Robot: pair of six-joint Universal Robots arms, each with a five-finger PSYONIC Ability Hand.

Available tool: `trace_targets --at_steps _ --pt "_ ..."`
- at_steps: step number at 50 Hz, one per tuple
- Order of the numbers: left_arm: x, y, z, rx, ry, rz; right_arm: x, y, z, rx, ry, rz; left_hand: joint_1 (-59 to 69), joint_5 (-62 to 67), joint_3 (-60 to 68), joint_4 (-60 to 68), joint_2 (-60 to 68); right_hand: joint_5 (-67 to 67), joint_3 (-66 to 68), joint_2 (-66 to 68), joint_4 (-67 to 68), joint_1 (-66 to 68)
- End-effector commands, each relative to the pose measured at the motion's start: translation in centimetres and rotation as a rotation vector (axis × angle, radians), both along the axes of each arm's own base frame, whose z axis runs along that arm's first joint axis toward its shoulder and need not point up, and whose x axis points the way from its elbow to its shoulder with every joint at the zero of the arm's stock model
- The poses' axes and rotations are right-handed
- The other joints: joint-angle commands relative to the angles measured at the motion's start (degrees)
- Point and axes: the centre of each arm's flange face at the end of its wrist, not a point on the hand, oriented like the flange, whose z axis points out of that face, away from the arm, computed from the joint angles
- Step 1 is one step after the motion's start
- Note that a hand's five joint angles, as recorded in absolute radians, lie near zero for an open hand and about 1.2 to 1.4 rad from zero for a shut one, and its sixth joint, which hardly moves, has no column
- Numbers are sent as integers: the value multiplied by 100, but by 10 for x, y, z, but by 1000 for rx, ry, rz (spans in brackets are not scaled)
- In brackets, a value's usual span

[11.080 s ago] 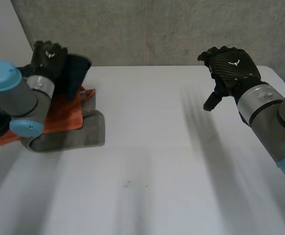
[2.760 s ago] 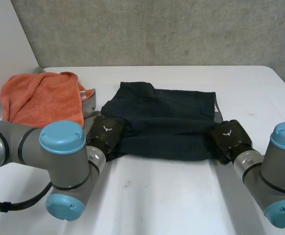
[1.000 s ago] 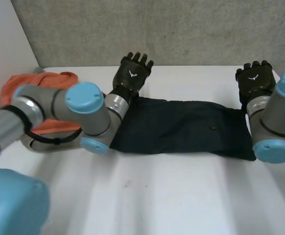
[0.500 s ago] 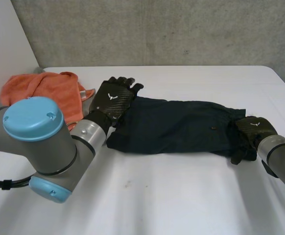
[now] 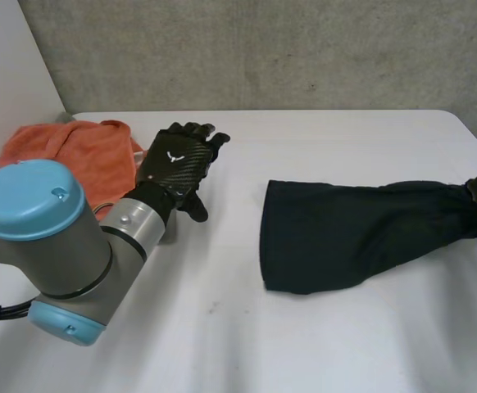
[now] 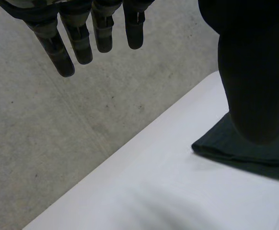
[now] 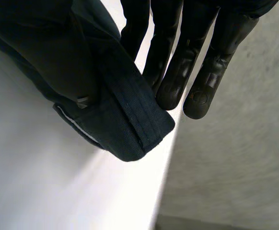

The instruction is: Fold the laundry.

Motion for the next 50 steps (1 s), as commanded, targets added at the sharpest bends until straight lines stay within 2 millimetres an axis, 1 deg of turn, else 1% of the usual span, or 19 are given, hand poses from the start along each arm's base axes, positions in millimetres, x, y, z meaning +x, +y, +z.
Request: trace_targets --at_steps 1,2,3,7,10,11,14,19,22,26,28,30,33,34,37,38,42,46,50 --pt "4 -1 -2 8 -2 9 78 18 20 -127 154 303 -185 -270 -238 -184 -165 1530 1285 1319 1186 3374" --pt "4 -1 -2 7 -3 9 91 24 21 -140 149 353 -185 -270 -238 -184 -165 1530 1285 1319 1186 3374" --pt "4 -1 -2 5 -2 9 116 39 23 -166 133 458 -185 -270 -238 -184 -165 1530 1285 1319 1186 3374" --pt "0 0 0 4 10 3 160 73 16 -192 106 679 -185 -270 -238 -184 -165 1530 1285 1319 1186 3374" --pt "-3 -3 6 -10 32 -1 179 94 3 -167 100 783 -185 -270 -238 -184 -165 1530 1285 1319 1186 3374" --pt "-4 -4 9 -14 42 1 191 111 -8 -139 97 863 -185 -270 -238 -184 -165 1530 1285 1319 1186 3374" --pt "-8 -8 20 -20 88 6 201 127 -21 -104 105 929 -185 -270 -238 -184 -165 1530 1285 1319 1186 3374" --pt "-15 -15 26 -10 132 30 203 134 -28 -68 75 928 -185 -270 -238 -184 -165 -3934 -4178 -4144 -4278 -2090" --pt "-27 -15 27 -1 130 25 202 136 -25 -42 -7 904 -185 -270 -238 -184 -165 -5224 -5468 -5434 -5568 -3379" --pt "-43 -14 23 11 123 1 184 115 20 -71 -253 777 -185 -270 -238 -184 -165 -5411 -5656 -5622 -5755 -3567" --pt "-48 -15 21 15 121 -7 163 97 48 -94 -432 660 -185 -270 -238 -184 -165 -5395 -5639 -5605 -5739 -3551" --pt "-53 -14 18 24 116 -16 142 82 64 -91 -586 546 -185 -270 -238 -184 -165 -5378 -5622 -5588 -5722 -3534" --pt "-61 -4 13 37 107 -39 116 67 71 -78 -700 407 -185 -270 -238 -184 -165 -5328 -5572 -5538 -5672 -3484" --pt "-62 -2 12 40 105 -45 98 58 72 -66 -734 315 -185 -270 -238 -184 -165 -5261 -5505 -5471 -5605 -3417" --pt "-66 10 4 62 88 -70 67 44 65 -33 -719 186 -185 -270 -238 -184 -165 -5093 -5337 -5303 -5437 -3249" --pt "-66 13 2 67 84 -74 49 37 59 -11 -686 125 -185 -270 -238 -184 -165 -4742 -4987 -4953 -5086 -2898" --pt "-64 21 -5 86 63 -83 8 19 38 22 -553 17 -185 -270 -238 -184 -165 -4470 -4714 -4680 -4814 -2626" --pt "-63 22 -9 97 54 -84 -20 7 12 83 -434 -22 -185 -270 -238 -184 -165 -4470 -4714 -4680 -4814 -2625" --pt "-61 22 -12 106 49 -79 -37 3 -12 150 -372 -32 -185 -270 -238 -184 -165 -4202 -4446 -4412 -4546 -2358"
